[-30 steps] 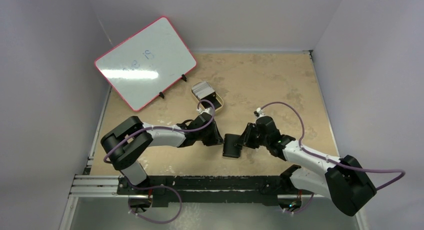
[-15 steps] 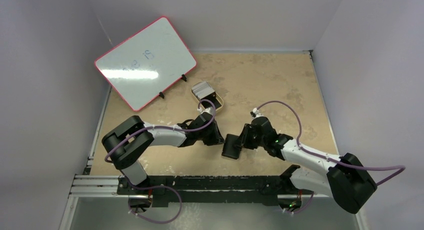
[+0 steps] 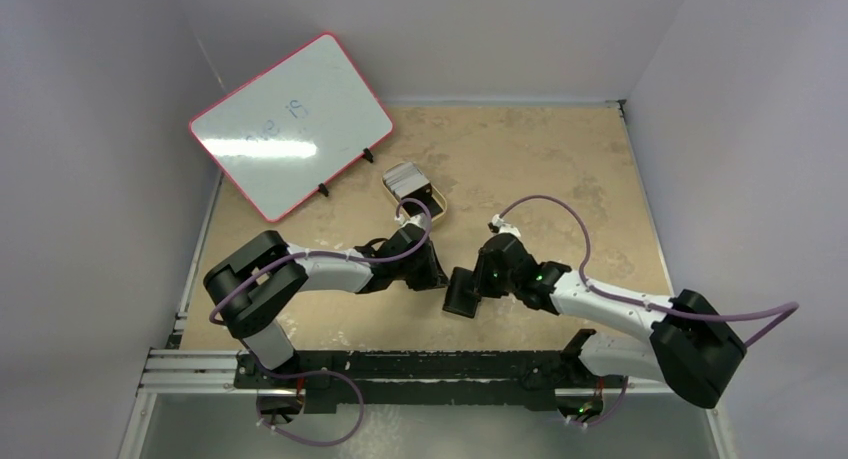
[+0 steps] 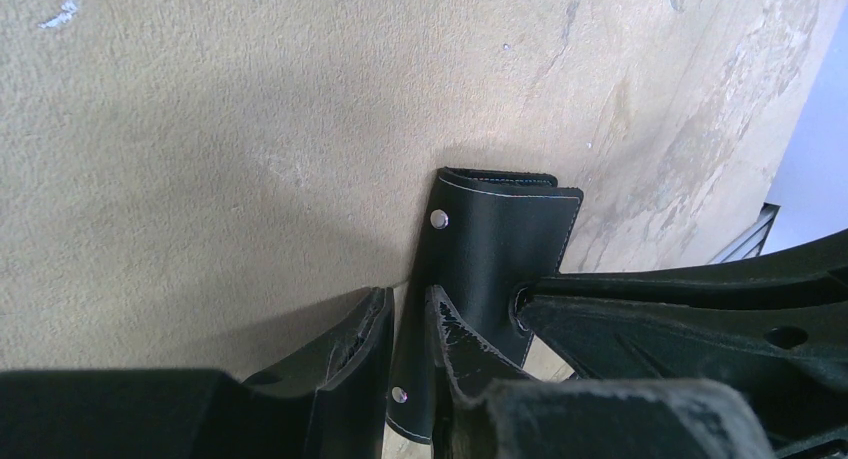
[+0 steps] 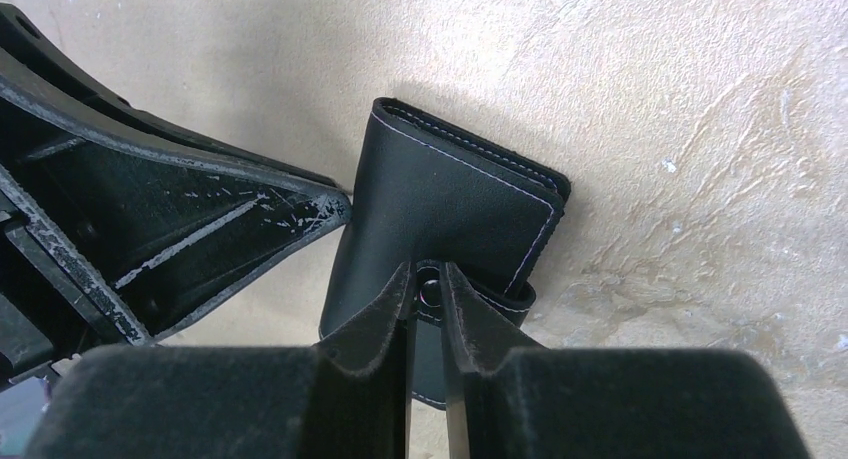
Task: Put the credit cards into the card holder
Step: Close the card holder at the center of the board.
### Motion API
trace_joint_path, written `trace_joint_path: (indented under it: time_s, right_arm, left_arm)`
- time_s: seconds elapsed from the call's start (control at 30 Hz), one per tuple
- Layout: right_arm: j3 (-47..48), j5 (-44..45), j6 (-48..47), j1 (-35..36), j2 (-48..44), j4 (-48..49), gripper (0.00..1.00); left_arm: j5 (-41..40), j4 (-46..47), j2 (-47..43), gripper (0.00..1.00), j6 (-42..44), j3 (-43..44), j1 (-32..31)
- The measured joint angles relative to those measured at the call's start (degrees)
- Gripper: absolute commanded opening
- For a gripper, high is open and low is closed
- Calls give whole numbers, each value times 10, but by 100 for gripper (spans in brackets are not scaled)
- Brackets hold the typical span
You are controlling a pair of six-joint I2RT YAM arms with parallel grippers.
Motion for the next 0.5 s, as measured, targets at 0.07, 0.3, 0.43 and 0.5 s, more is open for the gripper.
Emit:
trace_joint_path:
  time_s: [0.07, 0.3, 0.43, 0.5]
  right_arm:
    - [6, 11, 2, 7, 4, -8, 15]
    - [32, 45, 2, 31, 30, -33, 7]
    - [45, 77, 7, 55, 43, -45, 5]
    - [49, 94, 12, 67, 46, -51, 4]
  left_arm:
    - [0, 0, 0, 18, 0, 0, 0]
    - [0, -6, 1, 18, 0, 4, 0]
    - [-1, -6, 1, 18, 0, 4, 0]
    - [-1, -7, 1, 18, 0, 4, 0]
